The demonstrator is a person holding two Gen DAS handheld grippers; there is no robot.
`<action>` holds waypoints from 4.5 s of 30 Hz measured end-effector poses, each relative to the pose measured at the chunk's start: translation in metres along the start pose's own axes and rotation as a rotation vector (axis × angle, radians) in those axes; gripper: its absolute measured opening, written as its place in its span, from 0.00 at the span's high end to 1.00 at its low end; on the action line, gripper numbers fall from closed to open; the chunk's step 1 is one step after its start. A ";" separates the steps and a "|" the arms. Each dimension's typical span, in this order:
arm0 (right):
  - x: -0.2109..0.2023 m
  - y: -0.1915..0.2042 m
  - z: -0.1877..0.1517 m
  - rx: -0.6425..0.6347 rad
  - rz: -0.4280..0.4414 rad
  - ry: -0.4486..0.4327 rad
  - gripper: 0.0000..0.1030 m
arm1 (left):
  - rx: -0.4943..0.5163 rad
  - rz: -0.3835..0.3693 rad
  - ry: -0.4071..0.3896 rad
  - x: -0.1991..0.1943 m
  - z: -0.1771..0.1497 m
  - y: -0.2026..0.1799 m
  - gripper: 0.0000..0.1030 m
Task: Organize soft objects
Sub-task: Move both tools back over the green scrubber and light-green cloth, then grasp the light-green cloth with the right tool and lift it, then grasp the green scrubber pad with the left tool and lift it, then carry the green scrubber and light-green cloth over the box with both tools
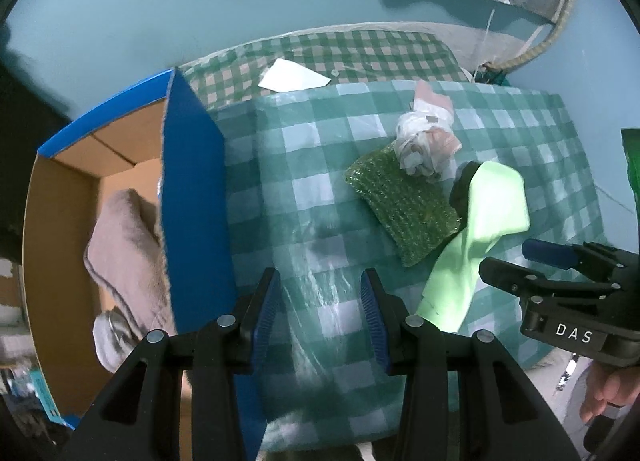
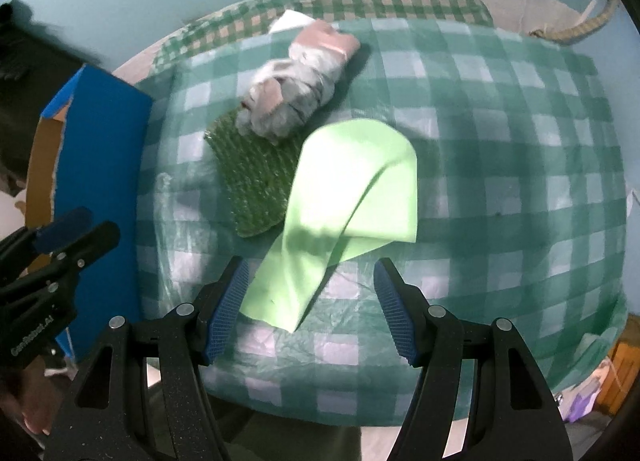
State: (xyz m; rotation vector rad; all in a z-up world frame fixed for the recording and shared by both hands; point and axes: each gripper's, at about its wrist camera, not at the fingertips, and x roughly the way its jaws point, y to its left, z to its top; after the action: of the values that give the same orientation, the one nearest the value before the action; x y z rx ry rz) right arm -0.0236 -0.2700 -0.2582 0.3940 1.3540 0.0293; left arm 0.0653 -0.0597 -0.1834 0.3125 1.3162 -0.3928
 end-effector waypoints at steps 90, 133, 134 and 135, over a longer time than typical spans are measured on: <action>-0.014 -0.073 0.025 -0.095 -0.056 -0.033 0.92 | -0.147 -0.026 0.133 0.102 0.053 -0.057 0.76; -0.071 0.012 0.007 -0.224 -0.009 -0.142 0.92 | -0.076 -0.079 -0.010 -0.014 -0.014 -0.004 0.84; -0.072 0.016 0.006 -0.228 -0.006 -0.144 0.92 | -0.076 -0.073 -0.018 -0.018 -0.015 -0.002 0.84; -0.074 0.020 0.006 -0.232 -0.003 -0.146 0.92 | -0.078 -0.070 -0.022 -0.020 -0.015 0.000 0.84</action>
State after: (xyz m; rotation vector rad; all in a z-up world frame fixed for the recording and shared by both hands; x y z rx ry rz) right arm -0.0306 -0.2711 -0.1818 0.1940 1.1920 0.1510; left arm 0.0480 -0.0508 -0.1673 0.1970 1.3204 -0.4022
